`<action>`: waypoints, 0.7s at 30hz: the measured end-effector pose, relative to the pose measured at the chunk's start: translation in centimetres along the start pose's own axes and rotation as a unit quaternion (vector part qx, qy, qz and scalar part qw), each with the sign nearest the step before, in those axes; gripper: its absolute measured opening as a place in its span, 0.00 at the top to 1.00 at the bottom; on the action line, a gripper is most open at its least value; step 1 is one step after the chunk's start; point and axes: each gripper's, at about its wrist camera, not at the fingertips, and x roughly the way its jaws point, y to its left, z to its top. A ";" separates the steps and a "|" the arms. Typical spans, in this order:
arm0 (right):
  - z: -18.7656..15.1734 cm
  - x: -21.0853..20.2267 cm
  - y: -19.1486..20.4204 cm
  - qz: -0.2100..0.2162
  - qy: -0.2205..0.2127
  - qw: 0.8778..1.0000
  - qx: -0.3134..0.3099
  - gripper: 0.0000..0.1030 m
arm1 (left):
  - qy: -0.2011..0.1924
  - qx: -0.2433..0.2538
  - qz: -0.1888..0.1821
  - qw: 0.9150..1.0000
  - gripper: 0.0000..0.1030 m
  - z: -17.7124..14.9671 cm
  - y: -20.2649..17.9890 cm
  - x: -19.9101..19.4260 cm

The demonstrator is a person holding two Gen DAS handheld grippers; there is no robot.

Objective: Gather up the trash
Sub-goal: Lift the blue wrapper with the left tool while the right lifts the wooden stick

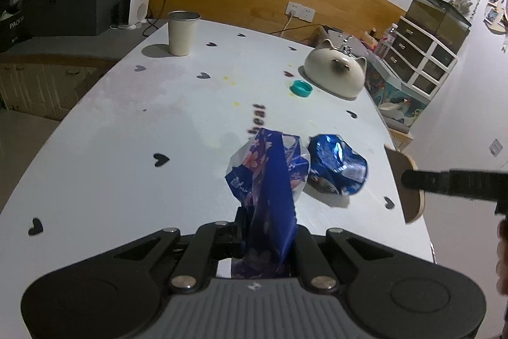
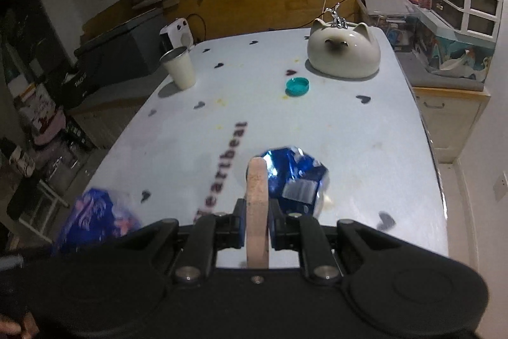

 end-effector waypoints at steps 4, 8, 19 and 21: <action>-2.1 -2.2 0.3 -0.001 0.001 1.000 -0.007 0.86 | 0.005 0.010 -0.001 1.000 0.93 -1.4 -1.2 -1.4; -4.2 -4.4 0.5 -0.002 -0.001 1.000 -0.012 0.86 | 0.007 0.008 -0.003 1.000 0.93 -2.7 -1.9 -2.5; -8.2 -8.6 0.0 -0.015 -0.003 1.000 -0.002 0.86 | 0.010 0.008 -0.006 1.000 0.93 -5.4 -3.8 -4.7; -8.6 -9.2 -0.1 -0.019 -0.003 1.000 -0.003 0.86 | 0.012 0.009 -0.005 1.000 0.93 -5.9 -4.3 -4.9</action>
